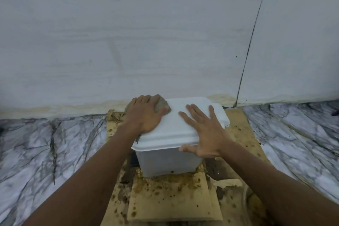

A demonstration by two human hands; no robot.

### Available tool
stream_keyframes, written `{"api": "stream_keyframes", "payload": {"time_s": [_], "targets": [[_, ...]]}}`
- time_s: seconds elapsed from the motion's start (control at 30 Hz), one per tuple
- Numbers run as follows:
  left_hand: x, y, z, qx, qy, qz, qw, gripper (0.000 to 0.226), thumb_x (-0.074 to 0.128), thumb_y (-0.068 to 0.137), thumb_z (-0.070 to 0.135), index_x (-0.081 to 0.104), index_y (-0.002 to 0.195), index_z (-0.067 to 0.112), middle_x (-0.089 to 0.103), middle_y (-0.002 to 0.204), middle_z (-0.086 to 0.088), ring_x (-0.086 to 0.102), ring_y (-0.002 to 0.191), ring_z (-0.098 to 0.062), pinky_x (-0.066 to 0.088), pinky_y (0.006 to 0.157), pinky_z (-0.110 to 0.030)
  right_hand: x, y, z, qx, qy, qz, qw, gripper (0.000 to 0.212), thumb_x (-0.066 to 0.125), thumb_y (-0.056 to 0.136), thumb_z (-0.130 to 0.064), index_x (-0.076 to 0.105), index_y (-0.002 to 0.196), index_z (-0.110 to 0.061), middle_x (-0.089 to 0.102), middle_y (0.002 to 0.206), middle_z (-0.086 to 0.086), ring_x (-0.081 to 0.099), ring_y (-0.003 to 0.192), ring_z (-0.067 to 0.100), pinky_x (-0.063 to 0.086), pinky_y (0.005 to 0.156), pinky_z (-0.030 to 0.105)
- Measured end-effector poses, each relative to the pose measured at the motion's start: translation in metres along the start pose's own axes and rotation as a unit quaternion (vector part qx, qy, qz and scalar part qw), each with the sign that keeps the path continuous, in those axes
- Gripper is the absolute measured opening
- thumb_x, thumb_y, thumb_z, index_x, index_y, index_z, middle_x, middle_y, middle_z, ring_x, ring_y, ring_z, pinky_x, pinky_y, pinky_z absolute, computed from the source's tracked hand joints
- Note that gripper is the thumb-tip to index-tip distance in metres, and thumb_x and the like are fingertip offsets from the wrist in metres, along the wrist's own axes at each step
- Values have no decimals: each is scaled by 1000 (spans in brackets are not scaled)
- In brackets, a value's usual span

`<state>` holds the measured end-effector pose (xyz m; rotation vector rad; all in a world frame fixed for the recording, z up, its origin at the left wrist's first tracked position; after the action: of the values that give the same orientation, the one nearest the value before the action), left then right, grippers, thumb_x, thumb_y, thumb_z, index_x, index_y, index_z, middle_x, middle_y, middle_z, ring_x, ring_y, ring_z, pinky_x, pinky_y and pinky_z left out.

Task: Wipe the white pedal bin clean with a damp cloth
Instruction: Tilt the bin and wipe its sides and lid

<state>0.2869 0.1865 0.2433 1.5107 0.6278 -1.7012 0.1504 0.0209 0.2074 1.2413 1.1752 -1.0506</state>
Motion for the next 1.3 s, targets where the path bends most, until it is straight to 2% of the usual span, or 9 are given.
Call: {"api": "stream_keyframes", "payload": {"time_s": [0.27, 0.43, 0.57, 0.67, 0.77, 0.97, 1.03, 1.13, 1.3], "targets": [[-3, -26, 4, 25, 17, 26, 999, 70, 20, 99, 66, 15, 159, 30, 32, 159, -1, 23, 145, -22, 11, 122, -41, 0, -14, -8, -1, -7, 8, 1000, 100, 33, 80, -89, -15, 156, -44, -23, 167, -4, -27, 151, 13, -18, 119, 62], [4, -37, 11, 33, 26, 12, 999, 73, 11, 100, 67, 4, 161, 27, 0, 169, -1, -6, 155, -19, -4, 125, -41, 2, -8, -1, 19, 5, 8, 1000, 101, 34, 78, -91, -16, 154, -47, -21, 167, -7, -25, 152, 12, -16, 120, 60], [15, -52, 28, 90, 5, 7, 996, 71, 9, 100, 66, 0, 160, 29, -7, 168, 5, -15, 153, -12, -10, 125, -36, 2, 9, 8, 29, 26, 9, 999, 102, 30, 74, -93, -9, 156, -47, -14, 169, -7, -18, 154, 12, -13, 121, 59], [23, -50, 27, 118, 20, 35, 992, 67, 6, 102, 63, 5, 161, 30, 2, 168, 4, -9, 154, -12, -6, 125, -37, 2, 26, 9, 36, 41, 5, 998, 102, 32, 74, -92, -2, 158, -46, -8, 170, -6, -13, 155, 12, -12, 121, 60], [23, -37, 10, 94, 48, 86, 991, 68, 6, 102, 61, 22, 159, 28, 23, 166, 0, 12, 155, -17, 6, 125, -41, 1, 45, 4, 51, 42, -10, 998, 100, 38, 77, -90, -1, 158, -44, -7, 170, -5, -13, 155, 13, -12, 121, 62], [6, 3, -19, 50, 1, 182, 982, 55, 25, 104, 49, 59, 139, 24, 60, 141, 1, 48, 136, -19, 27, 115, -38, -7, 77, -17, 100, 39, -50, 993, 98, 42, 84, -83, 1, 160, -37, -3, 170, 2, -6, 156, 20, -7, 119, 66], [1, 16, -22, 64, -12, 192, 979, 52, 30, 103, 46, 63, 135, 22, 64, 136, 0, 52, 131, -20, 28, 112, -36, -12, 81, -11, 89, 28, -69, 993, 99, 43, 83, -83, 0, 160, -38, -2, 170, 0, -3, 156, 21, -1, 121, 63], [-2, 30, -27, 67, -32, 184, 980, 51, 33, 102, 45, 65, 134, 21, 64, 136, -1, 52, 131, -21, 26, 111, -35, -27, 78, 17, 43, 23, -63, 997, 99, 44, 76, -89, 9, 158, -46, 9, 169, -11, 9, 155, 16, 9, 124, 48], [2, 22, -30, 76, -34, 196, 977, 51, 34, 102, 46, 65, 133, 21, 64, 136, 0, 53, 131, -19, 24, 110, -31, -21, 53, 50, -19, 77, -26, 997, 94, 36, 73, -92, 13, 155, -52, 11, 166, -20, 6, 155, 6, 1, 127, 49]]}}
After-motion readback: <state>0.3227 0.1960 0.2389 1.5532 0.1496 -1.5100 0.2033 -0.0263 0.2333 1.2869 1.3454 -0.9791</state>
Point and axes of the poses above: each hand's wrist, its own y-axis towards the middle knuckle, its own x-axis out of the palm, z = x × y, the point moved 5 cm from there along y, towards the middle knuckle
